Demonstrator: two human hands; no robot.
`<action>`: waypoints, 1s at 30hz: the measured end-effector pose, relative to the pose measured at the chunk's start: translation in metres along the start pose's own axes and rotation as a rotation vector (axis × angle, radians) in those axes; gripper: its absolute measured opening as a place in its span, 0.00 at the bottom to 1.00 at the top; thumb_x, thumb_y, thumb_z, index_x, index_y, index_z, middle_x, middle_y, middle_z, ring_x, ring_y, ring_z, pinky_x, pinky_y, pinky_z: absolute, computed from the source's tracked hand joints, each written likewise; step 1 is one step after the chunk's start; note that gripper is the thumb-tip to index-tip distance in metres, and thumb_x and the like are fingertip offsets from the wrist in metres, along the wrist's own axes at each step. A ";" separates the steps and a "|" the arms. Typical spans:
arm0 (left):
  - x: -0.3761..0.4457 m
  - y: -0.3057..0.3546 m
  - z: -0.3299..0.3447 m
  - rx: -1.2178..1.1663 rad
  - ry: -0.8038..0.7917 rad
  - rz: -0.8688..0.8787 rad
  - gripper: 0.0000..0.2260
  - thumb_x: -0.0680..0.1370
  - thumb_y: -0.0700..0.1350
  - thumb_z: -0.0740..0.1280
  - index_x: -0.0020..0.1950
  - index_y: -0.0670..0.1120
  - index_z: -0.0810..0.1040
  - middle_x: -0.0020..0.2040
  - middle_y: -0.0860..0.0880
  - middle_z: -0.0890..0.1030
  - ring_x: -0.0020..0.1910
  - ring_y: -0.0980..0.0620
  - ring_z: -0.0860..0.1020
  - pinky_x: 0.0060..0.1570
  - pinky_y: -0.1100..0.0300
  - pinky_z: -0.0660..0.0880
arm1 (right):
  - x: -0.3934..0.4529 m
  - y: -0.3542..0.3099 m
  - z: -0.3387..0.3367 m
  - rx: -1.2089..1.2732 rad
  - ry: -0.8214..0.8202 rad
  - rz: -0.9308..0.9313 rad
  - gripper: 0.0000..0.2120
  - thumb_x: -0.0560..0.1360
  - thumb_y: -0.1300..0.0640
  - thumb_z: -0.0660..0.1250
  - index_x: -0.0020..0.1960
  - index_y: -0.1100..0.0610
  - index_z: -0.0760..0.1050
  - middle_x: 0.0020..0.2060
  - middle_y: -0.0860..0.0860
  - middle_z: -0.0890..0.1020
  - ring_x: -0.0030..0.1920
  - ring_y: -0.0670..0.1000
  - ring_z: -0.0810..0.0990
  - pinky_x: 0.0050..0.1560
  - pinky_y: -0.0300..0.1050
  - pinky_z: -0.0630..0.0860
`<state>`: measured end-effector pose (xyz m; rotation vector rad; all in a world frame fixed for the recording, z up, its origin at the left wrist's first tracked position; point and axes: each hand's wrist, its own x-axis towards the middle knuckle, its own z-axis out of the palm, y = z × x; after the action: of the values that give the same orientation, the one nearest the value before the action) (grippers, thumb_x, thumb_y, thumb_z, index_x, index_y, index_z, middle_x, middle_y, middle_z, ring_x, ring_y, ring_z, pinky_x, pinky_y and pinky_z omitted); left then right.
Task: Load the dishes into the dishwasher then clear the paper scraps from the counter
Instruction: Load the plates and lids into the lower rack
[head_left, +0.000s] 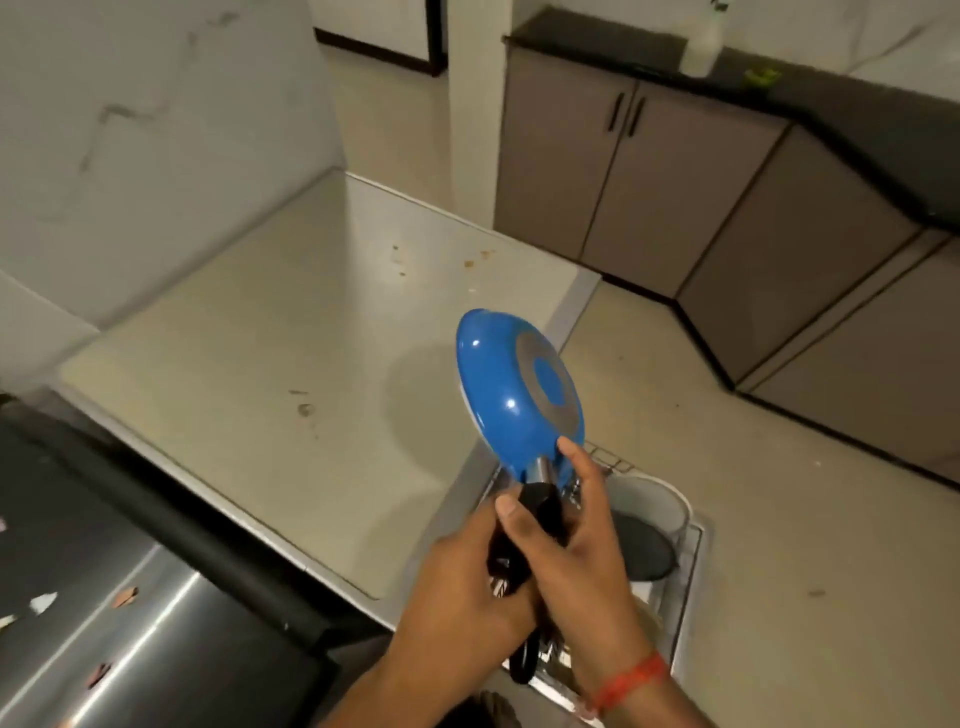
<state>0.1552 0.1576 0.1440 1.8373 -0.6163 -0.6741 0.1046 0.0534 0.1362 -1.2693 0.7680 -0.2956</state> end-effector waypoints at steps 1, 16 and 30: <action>0.006 -0.003 0.006 0.000 -0.053 0.011 0.26 0.75 0.39 0.73 0.68 0.61 0.75 0.56 0.61 0.84 0.55 0.60 0.83 0.56 0.58 0.80 | 0.003 0.004 -0.007 0.018 0.051 0.010 0.33 0.74 0.57 0.75 0.70 0.35 0.67 0.58 0.48 0.84 0.57 0.47 0.84 0.60 0.49 0.80; 0.037 -0.025 0.130 0.066 -0.336 -0.194 0.28 0.80 0.36 0.65 0.64 0.72 0.74 0.58 0.65 0.83 0.60 0.65 0.80 0.62 0.61 0.77 | 0.010 0.075 -0.131 0.102 0.387 0.253 0.31 0.76 0.69 0.71 0.68 0.40 0.70 0.54 0.53 0.86 0.53 0.48 0.85 0.59 0.51 0.81; 0.059 -0.092 0.196 -0.278 -0.134 -0.758 0.17 0.82 0.30 0.60 0.59 0.47 0.84 0.49 0.45 0.88 0.42 0.55 0.85 0.34 0.66 0.77 | 0.054 0.144 -0.176 -0.333 -0.057 0.406 0.21 0.77 0.54 0.71 0.66 0.41 0.70 0.60 0.42 0.79 0.61 0.45 0.78 0.66 0.40 0.73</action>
<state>0.0697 0.0206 -0.0114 1.7462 0.1245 -1.3131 -0.0024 -0.0665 -0.0330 -1.3883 1.0330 0.2050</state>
